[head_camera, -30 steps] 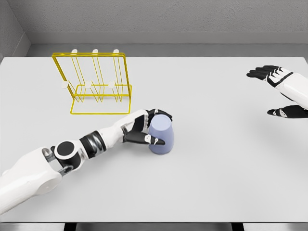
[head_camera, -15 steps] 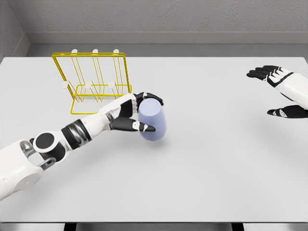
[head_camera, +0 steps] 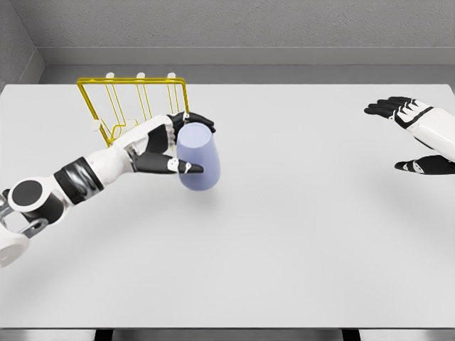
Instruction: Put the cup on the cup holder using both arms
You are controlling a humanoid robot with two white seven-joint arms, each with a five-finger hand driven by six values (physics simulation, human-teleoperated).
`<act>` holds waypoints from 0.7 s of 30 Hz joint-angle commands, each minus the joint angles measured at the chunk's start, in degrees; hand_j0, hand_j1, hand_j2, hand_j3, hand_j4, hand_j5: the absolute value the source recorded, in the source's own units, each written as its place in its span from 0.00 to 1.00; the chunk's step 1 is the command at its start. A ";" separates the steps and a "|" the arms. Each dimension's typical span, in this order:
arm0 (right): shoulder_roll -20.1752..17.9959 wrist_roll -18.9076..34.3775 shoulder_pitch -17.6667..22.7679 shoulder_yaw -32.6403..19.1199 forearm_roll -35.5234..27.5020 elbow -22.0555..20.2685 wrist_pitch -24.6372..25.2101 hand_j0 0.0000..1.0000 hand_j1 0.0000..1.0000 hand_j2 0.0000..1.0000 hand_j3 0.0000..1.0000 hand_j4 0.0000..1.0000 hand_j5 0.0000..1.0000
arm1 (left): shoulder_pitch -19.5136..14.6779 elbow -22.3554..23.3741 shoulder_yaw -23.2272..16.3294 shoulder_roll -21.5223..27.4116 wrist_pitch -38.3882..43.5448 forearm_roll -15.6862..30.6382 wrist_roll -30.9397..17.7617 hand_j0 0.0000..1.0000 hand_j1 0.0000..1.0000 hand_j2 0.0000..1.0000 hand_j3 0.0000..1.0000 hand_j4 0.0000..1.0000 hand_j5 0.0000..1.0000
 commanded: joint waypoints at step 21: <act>-0.06 -0.03 0.00 -0.09 -0.42 0.07 0.12 1.00 1.00 1.00 1.00 1.00 1.00 | -2.20 -1.54 5.35 2.22 0.00 0.70 0.03 0.66 0.66 0.66 0.66 0.66 0.66</act>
